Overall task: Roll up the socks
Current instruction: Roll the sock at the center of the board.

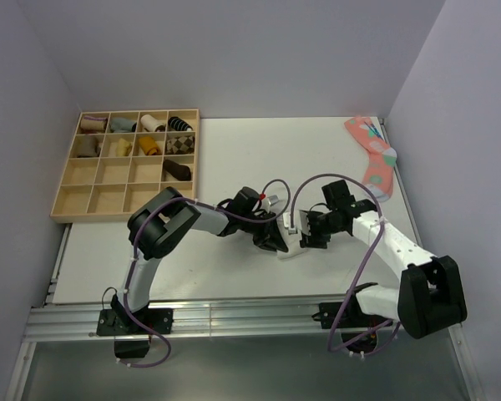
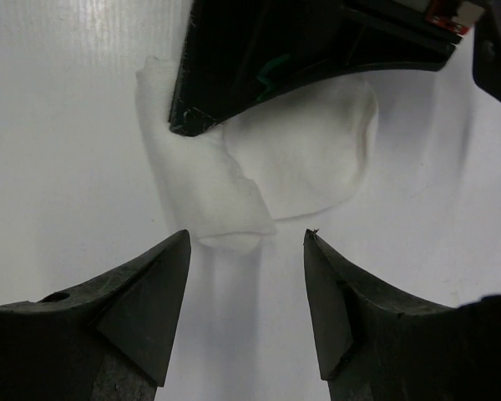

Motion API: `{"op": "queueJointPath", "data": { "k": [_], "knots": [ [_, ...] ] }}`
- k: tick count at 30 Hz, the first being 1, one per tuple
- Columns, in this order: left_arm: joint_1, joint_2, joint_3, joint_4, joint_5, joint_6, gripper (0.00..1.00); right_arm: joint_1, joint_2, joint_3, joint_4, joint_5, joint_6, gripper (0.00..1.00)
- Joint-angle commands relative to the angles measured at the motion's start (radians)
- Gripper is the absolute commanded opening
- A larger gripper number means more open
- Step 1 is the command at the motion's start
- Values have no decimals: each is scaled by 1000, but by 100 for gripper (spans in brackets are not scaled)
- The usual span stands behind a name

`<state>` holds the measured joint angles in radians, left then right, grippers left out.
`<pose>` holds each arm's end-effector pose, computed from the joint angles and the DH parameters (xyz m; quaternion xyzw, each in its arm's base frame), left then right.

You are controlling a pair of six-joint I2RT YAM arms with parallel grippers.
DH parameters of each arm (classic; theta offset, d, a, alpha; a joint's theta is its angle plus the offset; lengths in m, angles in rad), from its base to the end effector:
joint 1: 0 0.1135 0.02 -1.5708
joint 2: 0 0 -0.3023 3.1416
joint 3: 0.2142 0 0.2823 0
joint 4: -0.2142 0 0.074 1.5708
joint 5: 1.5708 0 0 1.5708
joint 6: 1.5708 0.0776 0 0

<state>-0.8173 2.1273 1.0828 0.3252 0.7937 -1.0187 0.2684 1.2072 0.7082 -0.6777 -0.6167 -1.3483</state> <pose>0.2790 -0.3782 0.0772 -0.0744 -0.8517 0.5164 0.0483 0.2158 0.1059 0.1899 -0.7167 0.6024 0.1594 0.3130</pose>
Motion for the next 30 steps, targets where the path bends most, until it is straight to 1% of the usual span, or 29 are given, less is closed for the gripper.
{"op": "queueJointPath", "data": {
  "k": [1, 6, 14, 23, 29, 30],
  "knots": [
    [10, 66, -27, -127, -54, 20, 0, 32, -11, -26, -34, -8, -32, 64],
    [15, 75, -17, -135, -47, 17, 0, 90, -21, -61, -25, 20, -20, 64],
    [20, 80, -17, -123, -37, 11, 0, 135, 6, -82, 4, 54, 0, 64],
    [27, 80, -20, -106, -24, -3, 0, 158, 115, -18, -6, 67, 32, 63],
    [29, 80, -23, -84, -11, -15, 0, 172, 238, 74, -16, 78, 110, 59],
    [30, 79, -30, -69, -8, -21, 0, 172, 274, 89, -20, 80, 118, 56]
  ]
}}
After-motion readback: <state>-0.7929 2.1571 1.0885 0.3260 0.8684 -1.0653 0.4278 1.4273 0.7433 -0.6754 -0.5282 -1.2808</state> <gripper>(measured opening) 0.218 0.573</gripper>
